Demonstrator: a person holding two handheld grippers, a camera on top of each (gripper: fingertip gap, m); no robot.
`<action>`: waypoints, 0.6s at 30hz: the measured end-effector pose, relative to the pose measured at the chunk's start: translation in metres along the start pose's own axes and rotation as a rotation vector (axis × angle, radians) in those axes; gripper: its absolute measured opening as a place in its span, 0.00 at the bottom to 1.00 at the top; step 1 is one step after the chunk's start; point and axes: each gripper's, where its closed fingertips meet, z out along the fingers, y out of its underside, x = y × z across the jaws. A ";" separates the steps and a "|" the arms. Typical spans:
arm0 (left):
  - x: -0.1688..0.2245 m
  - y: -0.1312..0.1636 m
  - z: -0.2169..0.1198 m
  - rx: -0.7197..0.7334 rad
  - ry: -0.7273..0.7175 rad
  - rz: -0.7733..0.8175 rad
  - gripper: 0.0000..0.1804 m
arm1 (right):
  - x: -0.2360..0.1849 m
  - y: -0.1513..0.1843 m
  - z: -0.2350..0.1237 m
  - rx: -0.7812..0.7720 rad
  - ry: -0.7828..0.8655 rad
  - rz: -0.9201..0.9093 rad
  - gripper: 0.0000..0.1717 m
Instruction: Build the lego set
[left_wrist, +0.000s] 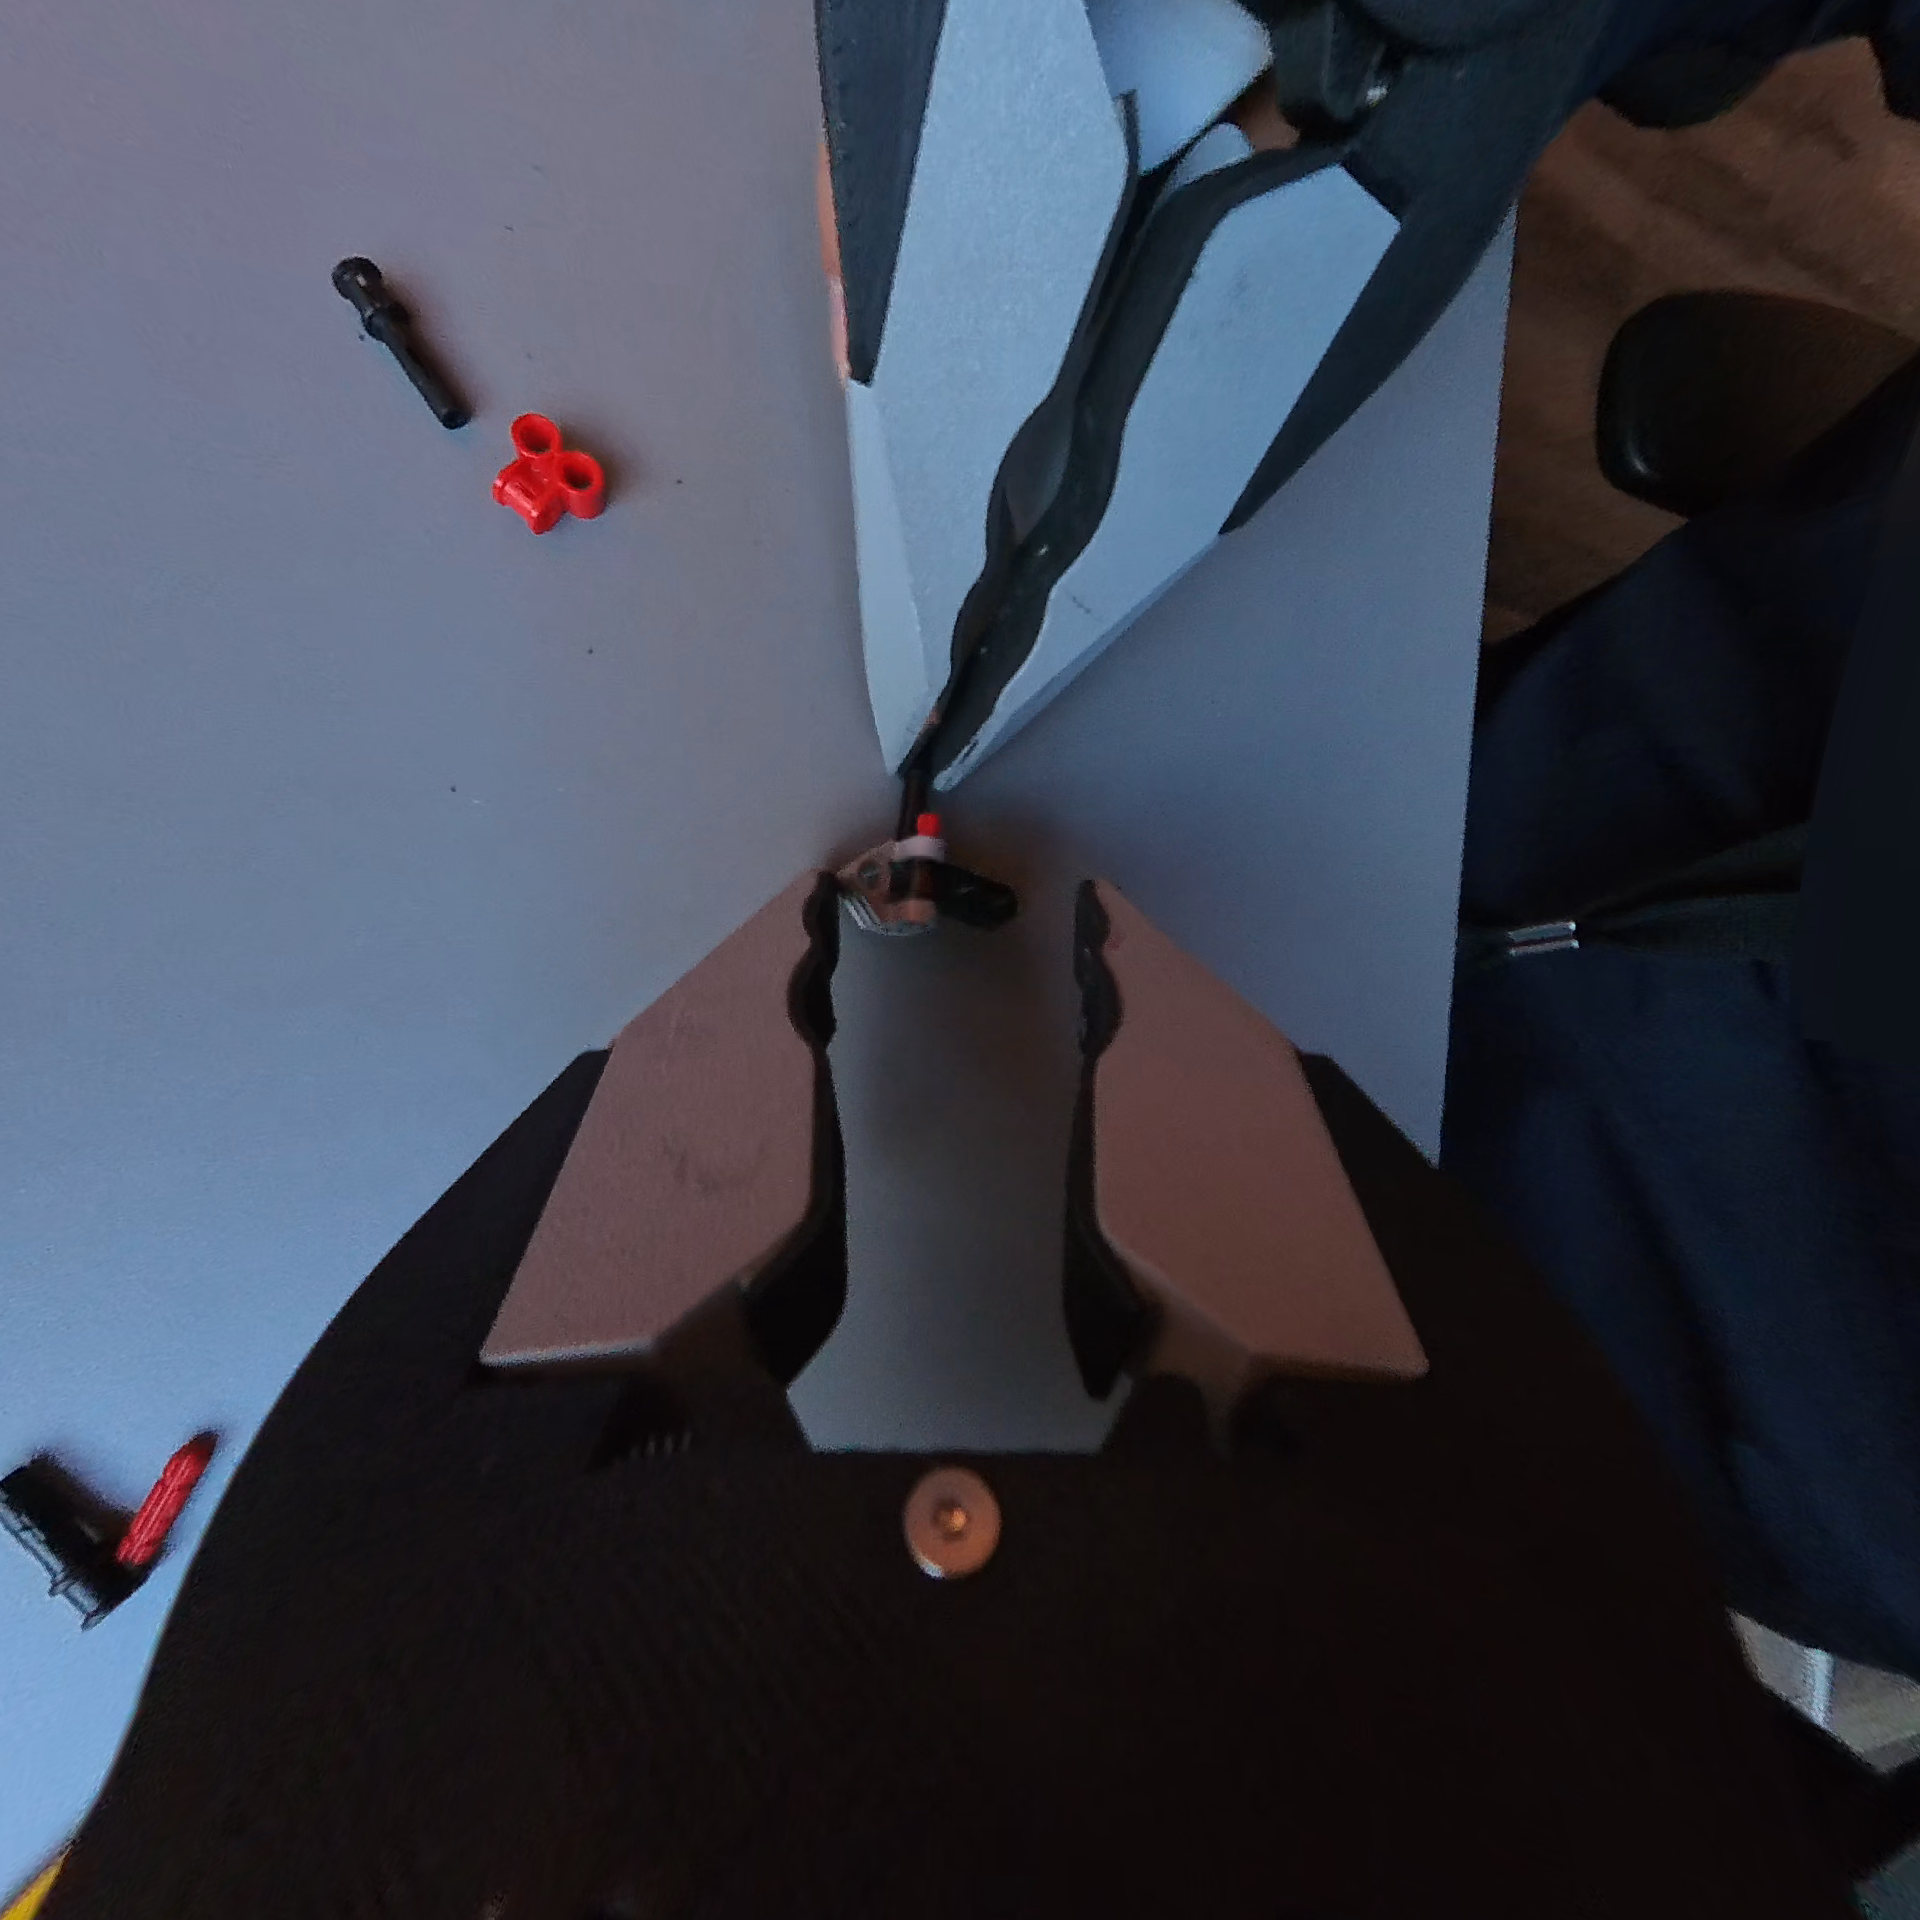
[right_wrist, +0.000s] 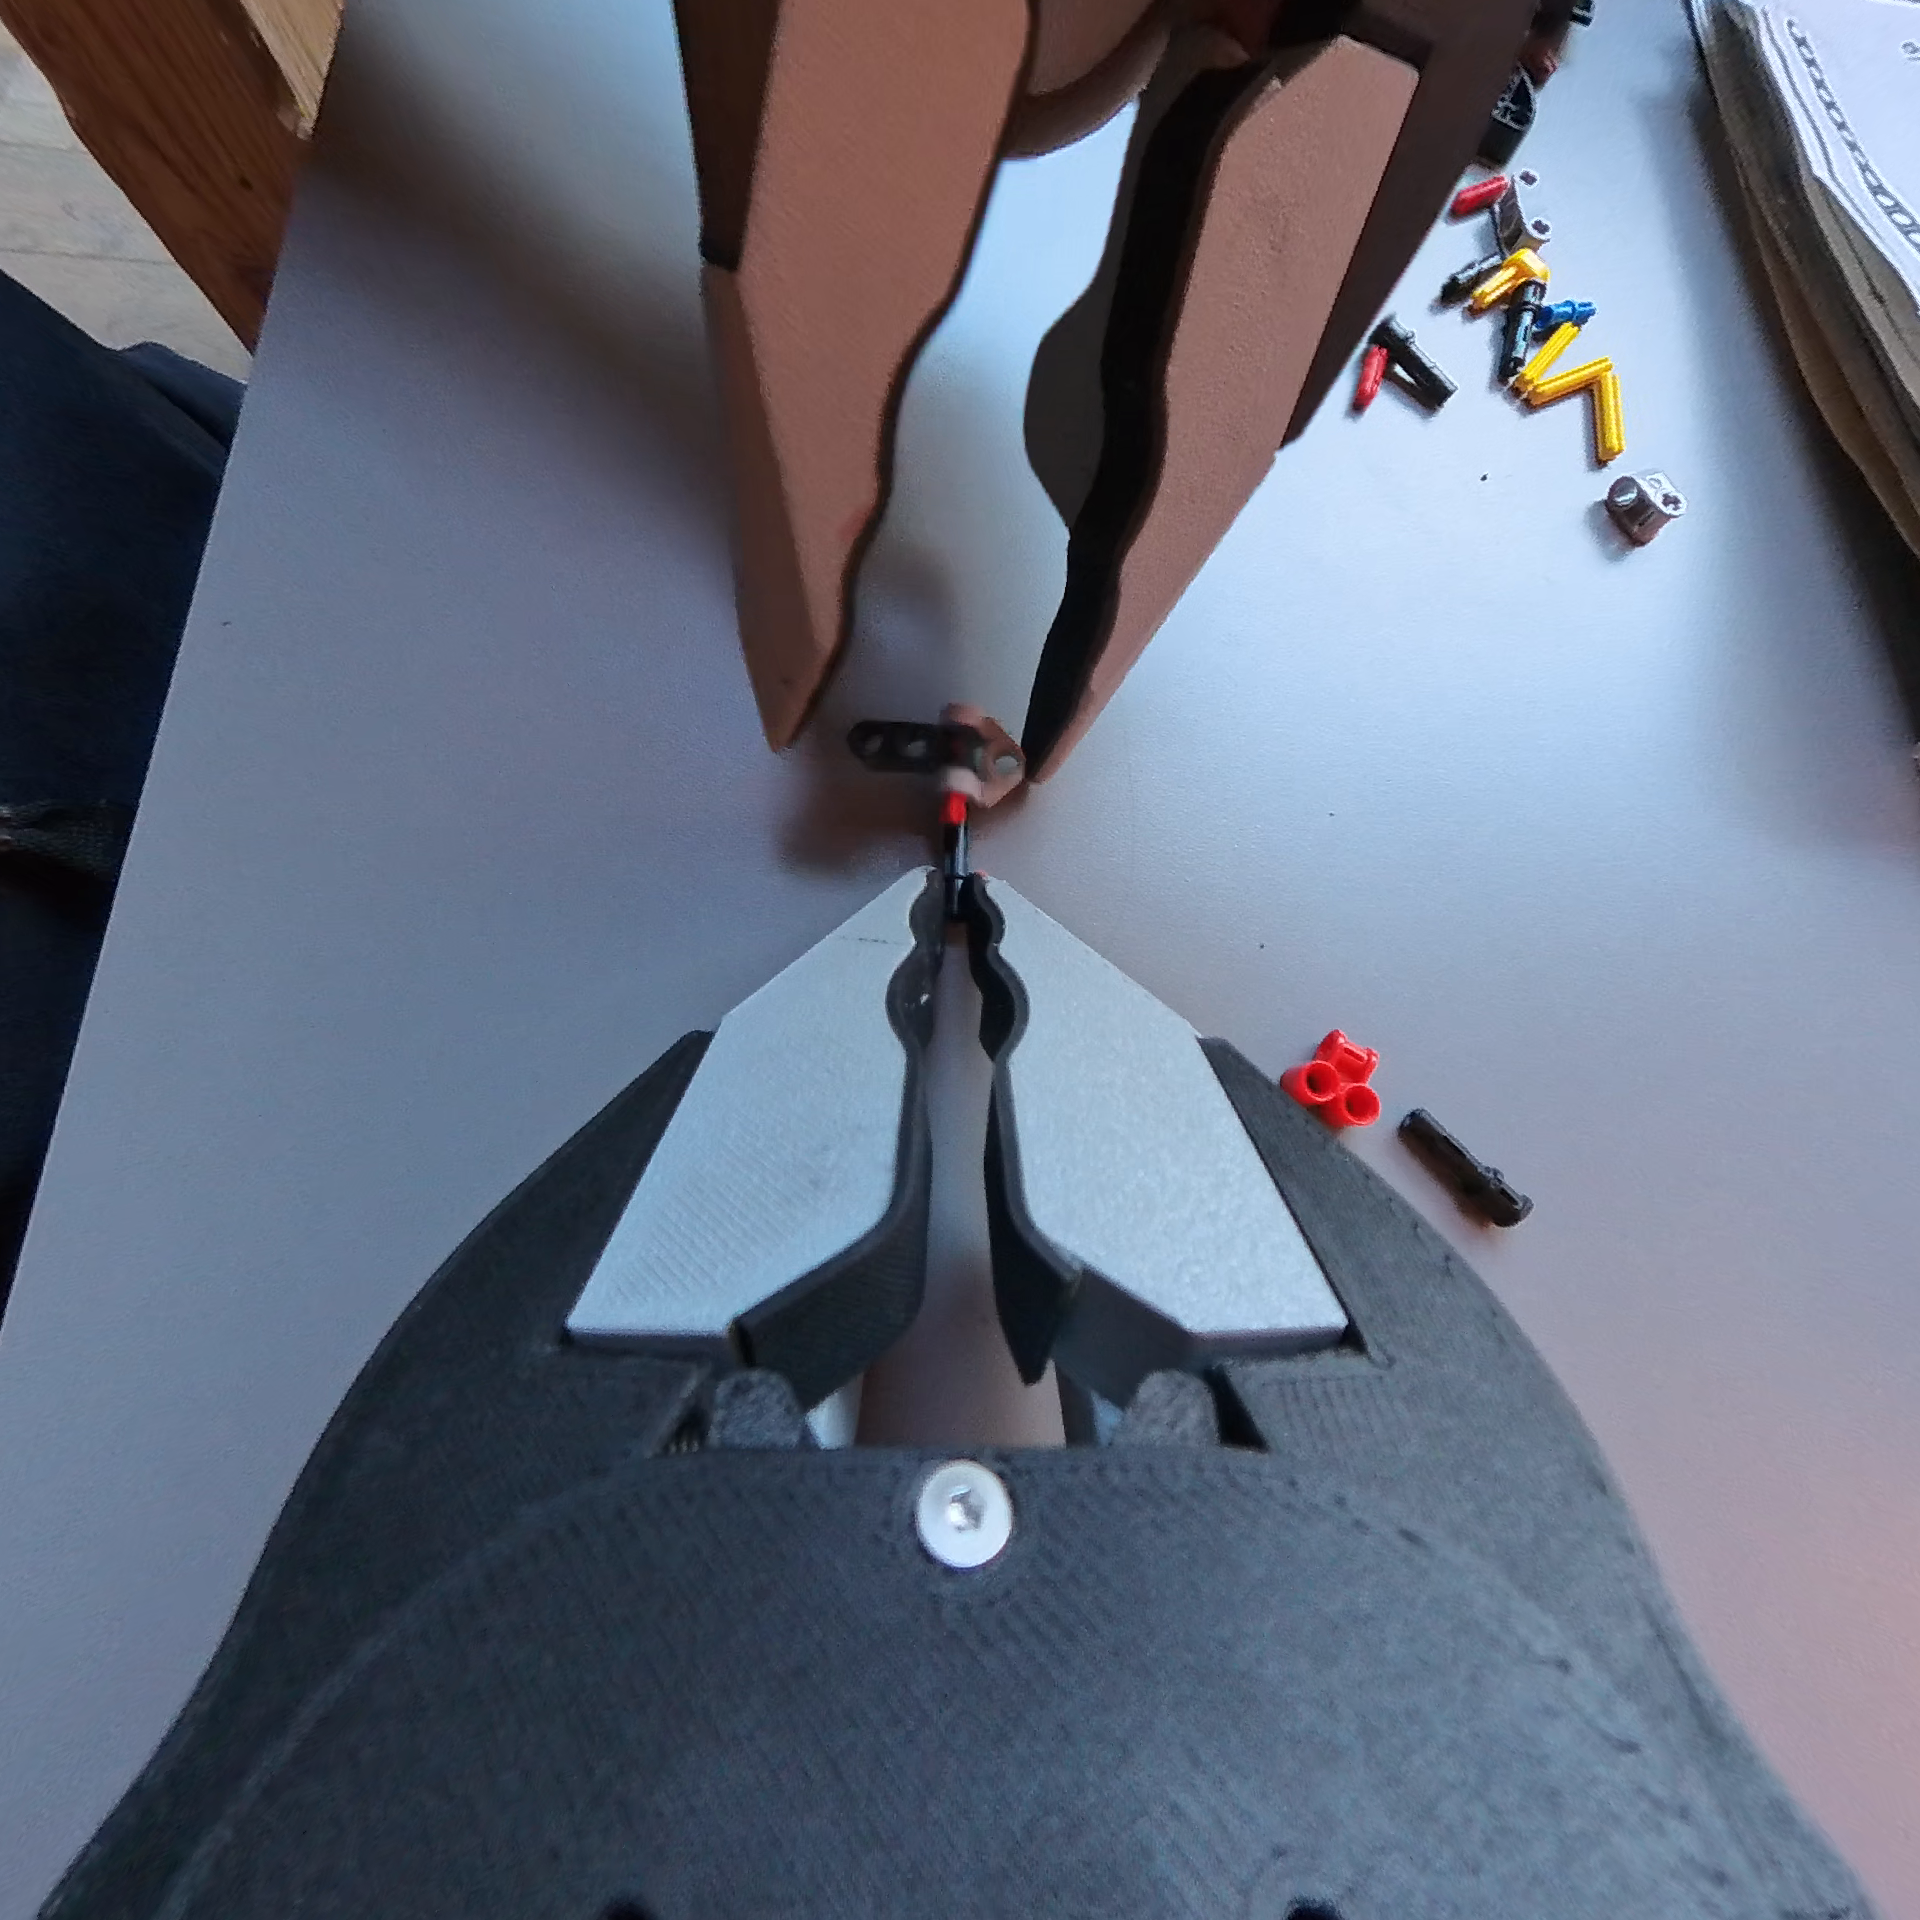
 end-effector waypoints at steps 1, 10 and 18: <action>0.001 0.002 -0.001 -0.010 -0.002 0.012 0.24 | 0.000 0.000 0.000 0.000 -0.001 0.002 0.00; -0.012 0.006 -0.017 -0.040 -0.117 0.126 0.15 | -0.001 0.000 0.000 0.001 -0.002 -0.009 0.01; -0.014 0.011 -0.003 -0.122 -0.189 0.377 0.14 | -0.003 -0.001 -0.001 0.007 -0.019 -0.001 0.01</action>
